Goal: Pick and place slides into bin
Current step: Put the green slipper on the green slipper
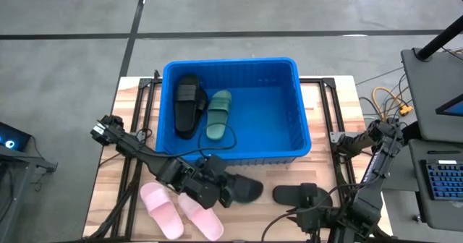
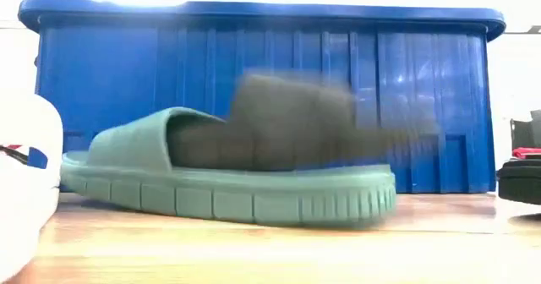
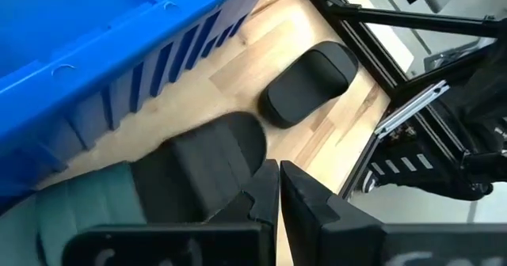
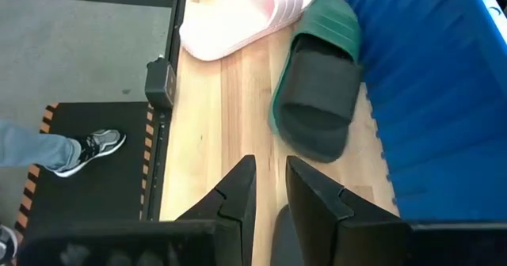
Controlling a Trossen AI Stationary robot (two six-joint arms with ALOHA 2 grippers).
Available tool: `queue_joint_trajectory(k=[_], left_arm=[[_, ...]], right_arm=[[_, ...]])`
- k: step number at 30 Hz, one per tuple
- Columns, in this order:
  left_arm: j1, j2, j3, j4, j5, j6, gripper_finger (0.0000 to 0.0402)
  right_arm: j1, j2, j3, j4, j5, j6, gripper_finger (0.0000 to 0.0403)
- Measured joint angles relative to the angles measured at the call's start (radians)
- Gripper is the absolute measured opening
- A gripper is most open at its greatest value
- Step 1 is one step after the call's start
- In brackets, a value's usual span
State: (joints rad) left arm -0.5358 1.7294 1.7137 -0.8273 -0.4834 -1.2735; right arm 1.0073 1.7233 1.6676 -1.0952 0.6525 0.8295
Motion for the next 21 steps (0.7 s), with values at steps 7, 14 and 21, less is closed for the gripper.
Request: queue_joint_trajectory(k=[7, 14, 21], left_arm=[[-0.014, 0.002, -0.044, -0.021, 0.068, -0.004, 0.0], [-0.041, 0.003, -0.202, -0.049, 0.156, -0.177, 0.0], [-0.041, 0.002, -0.329, -0.011, 0.221, -0.291, 0.0027]], right_arm=[[0.0, 0.0, 0.0, 0.001, -0.034, 0.0, 0.0063], [0.0, 0.0, 0.0, 0.001, -0.049, 0.0, 0.0066], [0.0, 0.0, 0.0, 0.001, -0.049, -0.004, 0.0074]])
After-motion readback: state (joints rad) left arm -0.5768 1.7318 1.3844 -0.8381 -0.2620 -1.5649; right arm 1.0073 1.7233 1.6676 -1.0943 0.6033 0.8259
